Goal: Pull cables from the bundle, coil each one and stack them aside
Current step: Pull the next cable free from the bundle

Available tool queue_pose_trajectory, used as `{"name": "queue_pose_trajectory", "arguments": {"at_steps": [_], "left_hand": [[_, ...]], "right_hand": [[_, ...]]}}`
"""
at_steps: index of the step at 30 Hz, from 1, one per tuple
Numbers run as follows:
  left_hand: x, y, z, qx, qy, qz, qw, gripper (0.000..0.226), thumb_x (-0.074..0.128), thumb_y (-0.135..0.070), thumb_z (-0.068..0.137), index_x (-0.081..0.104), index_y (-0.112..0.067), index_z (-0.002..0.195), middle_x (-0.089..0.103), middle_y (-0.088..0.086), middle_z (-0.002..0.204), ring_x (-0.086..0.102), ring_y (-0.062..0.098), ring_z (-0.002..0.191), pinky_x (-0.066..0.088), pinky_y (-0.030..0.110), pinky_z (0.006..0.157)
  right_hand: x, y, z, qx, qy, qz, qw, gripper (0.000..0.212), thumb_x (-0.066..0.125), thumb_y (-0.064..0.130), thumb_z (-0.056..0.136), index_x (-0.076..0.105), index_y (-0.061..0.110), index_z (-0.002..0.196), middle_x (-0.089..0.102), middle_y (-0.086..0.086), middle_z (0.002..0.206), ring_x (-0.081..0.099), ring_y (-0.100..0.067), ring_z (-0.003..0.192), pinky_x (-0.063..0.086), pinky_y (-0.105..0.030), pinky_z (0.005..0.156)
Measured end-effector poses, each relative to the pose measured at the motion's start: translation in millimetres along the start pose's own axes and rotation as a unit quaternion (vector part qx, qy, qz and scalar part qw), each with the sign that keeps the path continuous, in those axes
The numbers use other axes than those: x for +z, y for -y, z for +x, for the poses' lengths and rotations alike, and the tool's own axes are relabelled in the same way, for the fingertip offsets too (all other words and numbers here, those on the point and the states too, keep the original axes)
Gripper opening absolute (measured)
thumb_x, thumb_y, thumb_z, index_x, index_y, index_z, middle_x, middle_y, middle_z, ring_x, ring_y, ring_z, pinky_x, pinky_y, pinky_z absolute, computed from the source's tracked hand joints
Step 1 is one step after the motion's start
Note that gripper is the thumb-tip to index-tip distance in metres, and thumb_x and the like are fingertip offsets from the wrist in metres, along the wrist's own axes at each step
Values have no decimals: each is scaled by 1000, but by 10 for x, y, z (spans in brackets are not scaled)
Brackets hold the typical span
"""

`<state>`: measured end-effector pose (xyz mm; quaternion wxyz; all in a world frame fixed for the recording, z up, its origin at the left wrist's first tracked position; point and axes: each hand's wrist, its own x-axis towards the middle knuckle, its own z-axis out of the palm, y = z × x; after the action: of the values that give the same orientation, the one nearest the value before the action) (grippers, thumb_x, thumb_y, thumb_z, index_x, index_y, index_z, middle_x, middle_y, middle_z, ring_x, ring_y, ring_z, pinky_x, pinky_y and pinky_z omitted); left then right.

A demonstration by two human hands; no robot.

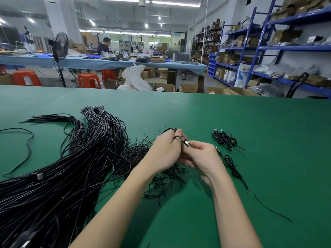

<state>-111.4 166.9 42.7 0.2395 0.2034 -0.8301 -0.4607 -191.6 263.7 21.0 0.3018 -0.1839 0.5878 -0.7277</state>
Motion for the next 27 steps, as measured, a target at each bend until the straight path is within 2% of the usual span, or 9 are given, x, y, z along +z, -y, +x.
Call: {"name": "queue_pose_trajectory", "arguments": {"at_steps": [3,7,12,15,17,20,23,25,27], "left_hand": [[46,9,-9,-6,-20,4,1000,40,34,-37,109,58,-7,97,69,6,102,64,24,99,49,42,93],[80,7,-16,-22,-49,-7,999,34,34,-31,109,52,-9,90,69,7,100,63,26,98,49,43,93],[10,51,1,-36,-32,59,997,28,33,-19,105,46,-15,80,66,10,94,58,26,84,46,36,74],[-59,52,2,-10,37,110,993,27,39,-16,102,48,-15,77,58,3,81,49,17,68,36,29,57],[-62,51,-4,3,108,124,986,21,38,-9,99,57,-6,89,56,5,78,48,21,67,38,31,58],[-56,50,-17,-10,163,57,985,26,40,-19,105,59,-1,108,51,4,72,46,22,61,37,30,61],[-104,25,-26,-15,206,-23,978,28,48,-31,100,50,-10,82,36,-4,64,41,20,58,36,33,63],[-150,11,-43,-6,234,-72,970,28,51,-32,94,44,-20,69,32,-7,61,41,17,56,36,28,58],[-182,13,-59,-2,259,-96,961,31,50,-26,97,43,-18,68,30,-6,59,43,15,54,38,24,60]], "right_hand": [[-8,-17,-4,12,33,-13,999,12,79,11,84,77,4,74,76,-12,76,74,-18,63,60,-24,60],[-41,26,-28,3,59,-146,987,26,77,12,85,75,11,60,74,-12,72,73,-19,61,58,-27,60],[-157,261,-106,-17,106,-339,935,12,80,19,85,74,14,94,75,4,74,69,-12,61,51,-22,53],[-237,406,-149,-126,154,-290,936,32,84,30,81,72,38,110,70,12,84,57,-12,66,47,-21,57],[-205,413,-154,-170,205,-264,927,28,82,37,81,75,38,108,69,1,90,53,-14,73,45,-23,65],[-92,304,-74,-207,109,-238,943,9,76,32,89,80,25,90,72,6,75,55,-4,64,43,-21,67],[-95,225,-21,-160,-1,-235,959,16,72,39,90,80,25,92,75,15,82,59,-1,65,44,-21,66],[-129,174,-24,-103,52,-220,969,24,65,42,95,79,23,98,78,11,91,69,-3,81,53,-22,69],[-117,131,-58,-66,103,-149,981,26,61,39,99,76,18,99,77,6,88,72,-10,80,58,-26,67]]}}
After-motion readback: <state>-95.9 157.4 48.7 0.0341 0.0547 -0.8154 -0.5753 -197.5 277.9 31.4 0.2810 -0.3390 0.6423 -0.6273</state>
